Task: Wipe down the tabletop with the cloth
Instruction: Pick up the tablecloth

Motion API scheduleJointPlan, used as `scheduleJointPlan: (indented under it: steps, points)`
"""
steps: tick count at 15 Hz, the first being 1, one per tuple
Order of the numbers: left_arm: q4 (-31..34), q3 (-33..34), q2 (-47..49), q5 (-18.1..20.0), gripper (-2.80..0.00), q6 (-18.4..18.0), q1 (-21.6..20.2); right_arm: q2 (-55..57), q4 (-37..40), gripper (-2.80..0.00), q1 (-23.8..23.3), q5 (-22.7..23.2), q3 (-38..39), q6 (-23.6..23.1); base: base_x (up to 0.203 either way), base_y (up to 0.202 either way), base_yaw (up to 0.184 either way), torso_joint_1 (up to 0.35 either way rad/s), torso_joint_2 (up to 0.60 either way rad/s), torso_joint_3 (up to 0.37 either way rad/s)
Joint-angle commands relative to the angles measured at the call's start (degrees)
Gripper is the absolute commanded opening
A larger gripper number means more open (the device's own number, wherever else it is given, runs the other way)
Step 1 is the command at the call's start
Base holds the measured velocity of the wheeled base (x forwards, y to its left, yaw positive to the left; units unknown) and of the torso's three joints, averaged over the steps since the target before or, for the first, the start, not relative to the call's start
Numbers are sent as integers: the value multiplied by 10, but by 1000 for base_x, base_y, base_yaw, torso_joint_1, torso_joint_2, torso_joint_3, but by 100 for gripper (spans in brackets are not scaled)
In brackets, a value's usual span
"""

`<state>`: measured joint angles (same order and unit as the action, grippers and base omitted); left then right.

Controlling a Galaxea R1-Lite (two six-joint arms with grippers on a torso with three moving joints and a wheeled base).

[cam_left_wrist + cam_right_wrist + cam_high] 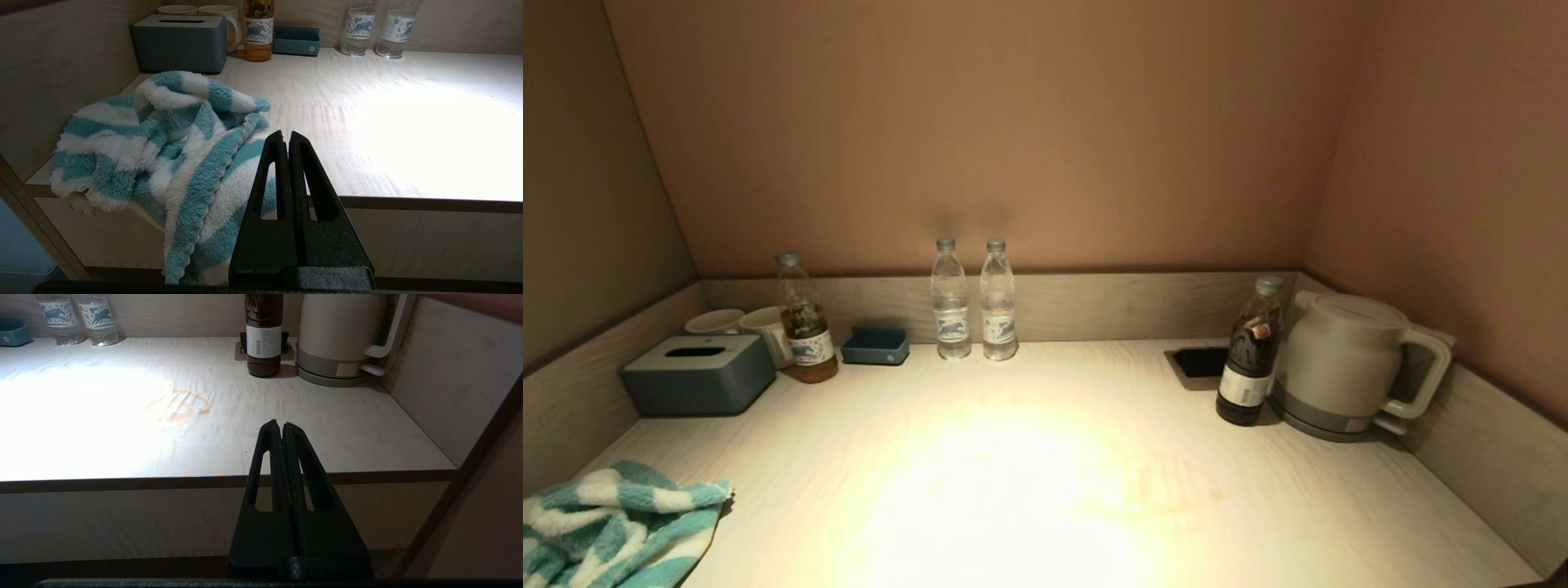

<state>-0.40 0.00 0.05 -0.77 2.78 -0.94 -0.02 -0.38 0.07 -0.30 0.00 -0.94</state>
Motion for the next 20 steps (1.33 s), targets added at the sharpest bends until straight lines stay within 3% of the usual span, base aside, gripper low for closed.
scheduleJointPlan:
  steps: [1, 14, 17, 20]
  points:
    - [0, 0, 0, 0, -280, 1, 0, 0, 0, -280, 0, 0, 0, 1, 0, 0, 0, 0, 0, 0]
    - [-4, -2, 0, -1, -280, -1, 0, 0, 0, -280, 0, 0, 0, 1, 0, 0, 0, 0, 0, 0]
    - [9, -33, 3, -4, -280, -1, 0, 0, 0, -280, 0, 0, 0, 1, 0, 0, 0, 0, 0, 0]
    - [40, -150, 57, -7, -280, 6, 0, 0, 0, -280, 0, 0, 0, 1, 0, 0, 0, 0, 0, 0]
